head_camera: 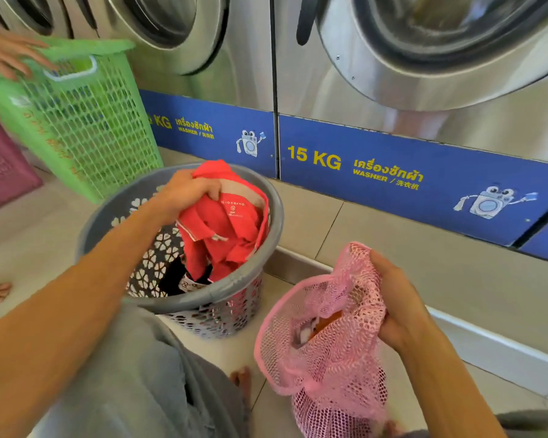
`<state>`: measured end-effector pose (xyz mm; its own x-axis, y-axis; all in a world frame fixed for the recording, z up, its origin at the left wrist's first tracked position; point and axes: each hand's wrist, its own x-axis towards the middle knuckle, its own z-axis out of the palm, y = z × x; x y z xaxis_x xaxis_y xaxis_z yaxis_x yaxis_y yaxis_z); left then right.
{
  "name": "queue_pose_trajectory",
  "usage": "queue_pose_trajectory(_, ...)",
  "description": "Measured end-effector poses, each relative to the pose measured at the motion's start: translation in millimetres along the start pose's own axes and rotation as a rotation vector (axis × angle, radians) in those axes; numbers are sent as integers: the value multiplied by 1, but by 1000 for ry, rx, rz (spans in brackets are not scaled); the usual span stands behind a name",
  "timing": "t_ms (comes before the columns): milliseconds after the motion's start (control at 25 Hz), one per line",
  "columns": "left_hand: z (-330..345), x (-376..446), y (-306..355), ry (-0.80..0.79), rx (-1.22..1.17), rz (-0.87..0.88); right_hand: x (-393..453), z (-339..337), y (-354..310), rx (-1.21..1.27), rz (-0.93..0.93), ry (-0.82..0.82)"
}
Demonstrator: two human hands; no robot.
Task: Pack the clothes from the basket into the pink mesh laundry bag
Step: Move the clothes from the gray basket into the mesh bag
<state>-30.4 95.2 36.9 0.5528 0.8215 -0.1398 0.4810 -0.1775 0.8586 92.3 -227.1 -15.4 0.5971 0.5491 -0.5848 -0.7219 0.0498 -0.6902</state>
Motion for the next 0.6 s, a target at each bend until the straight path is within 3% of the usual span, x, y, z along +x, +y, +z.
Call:
queue_pose_trajectory(120,-18,-44,30,-11,-388,45,-10,-8,-7,71,-8,-13)
queue_pose_trajectory(320,-18,-128,71,-185,-988,209,-19,-18,-15,100,-32,-42)
queue_pose_trajectory(480,32,-173,94,-243,-1264,233,-14,-17,-12,107,-38,-71)
queue_pose_trajectory(600,98,-198,89,-531,-1452,214,-16,-10,-8,71,-32,-77)
